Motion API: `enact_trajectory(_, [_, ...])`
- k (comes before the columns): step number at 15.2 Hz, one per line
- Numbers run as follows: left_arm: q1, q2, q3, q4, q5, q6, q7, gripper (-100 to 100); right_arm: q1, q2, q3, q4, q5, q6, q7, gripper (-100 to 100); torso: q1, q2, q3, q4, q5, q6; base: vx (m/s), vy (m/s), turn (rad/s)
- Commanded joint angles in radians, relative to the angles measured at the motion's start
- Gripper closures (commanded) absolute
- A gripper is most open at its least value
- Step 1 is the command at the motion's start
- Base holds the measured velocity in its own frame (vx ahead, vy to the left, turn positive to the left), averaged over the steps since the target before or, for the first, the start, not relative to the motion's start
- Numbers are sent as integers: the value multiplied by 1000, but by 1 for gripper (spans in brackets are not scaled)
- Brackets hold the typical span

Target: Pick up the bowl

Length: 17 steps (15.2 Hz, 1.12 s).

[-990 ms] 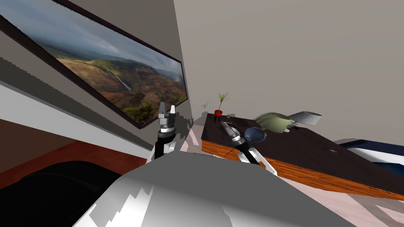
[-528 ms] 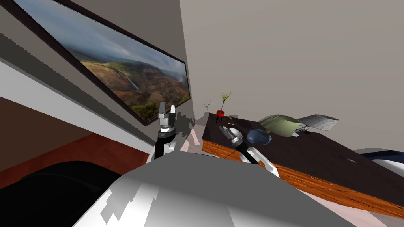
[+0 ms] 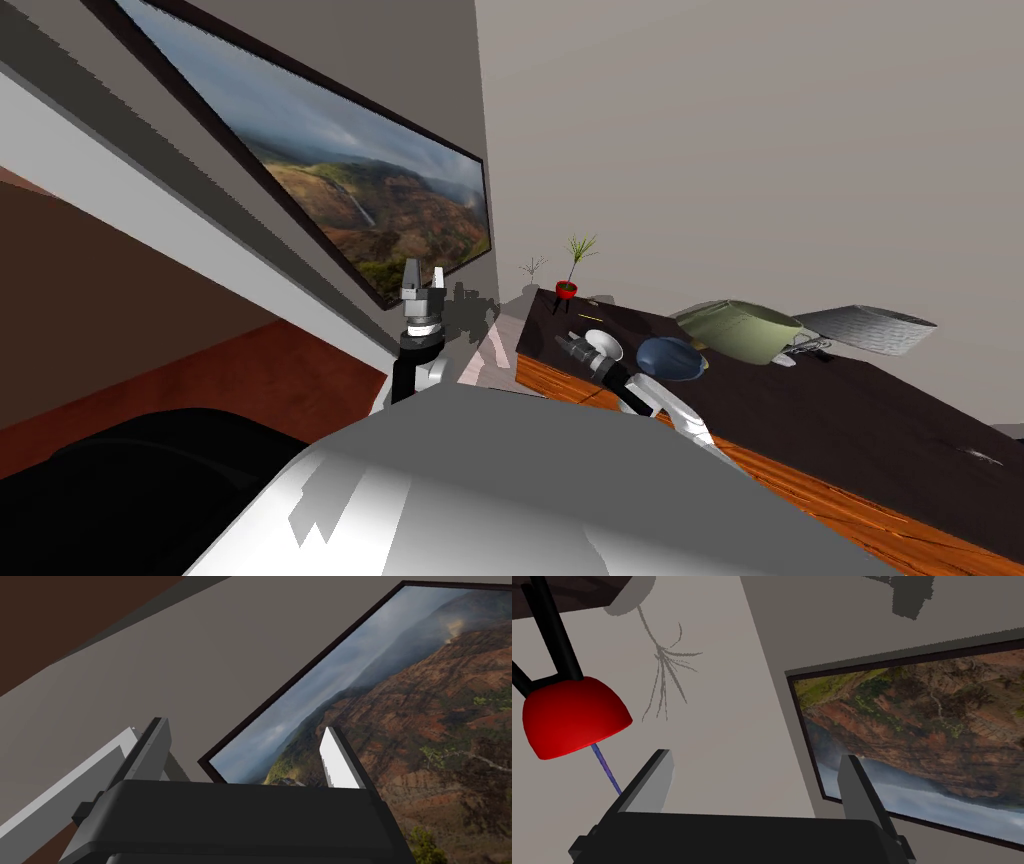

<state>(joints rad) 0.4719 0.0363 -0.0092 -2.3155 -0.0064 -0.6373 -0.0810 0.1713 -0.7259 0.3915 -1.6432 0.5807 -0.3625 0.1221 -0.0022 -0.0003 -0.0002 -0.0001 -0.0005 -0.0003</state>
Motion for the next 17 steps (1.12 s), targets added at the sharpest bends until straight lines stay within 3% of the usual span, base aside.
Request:
enact_trajectory(1, [0, 0, 0, 0, 0, 0, 0, 0, -16, -30, 21, 40, 29, 11, 11, -100, 0, 0, 0, 0, 0, 0, -9, -14, 151])
enact_trajectory(2, [0, 0, 0, 0, 0, 0, 0, 0, -35, -65, 51, 70, 65, 25, 28, -100, 0, 0, 0, 0, 0, 0, -11, -17, 204])
enact_trajectory(4, [0, 0, 0, 0, 0, 0, 0, 0, -35, -65, 51, 86, 68, 25, 28, -100, 0, 0, 0, 0, 0, 0, -10, -20, 101])
enact_trajectory(7, [0, 0, 0, 0, 0, 0, 0, 0, -70, -132, 109, 158, 143, 52, 61, -100, 0, 0, 0, 0, 0, 0, -12, -15, 153])
enact_trajectory(12, [0, 0, 0, 0, 0, 0, 0, 0, -87, -163, 139, 223, 185, 64, 77, -100, 0, 0, 0, 0, 0, 0, -9, -15, 107])
enact_trajectory(17, [0, 0, 0, 0, 0, 0, 0, 0, -134, -248, 227, 341, 296, 100, 123, -100, 0, 0, 0, 0, 0, 0, -12, -14, 160])
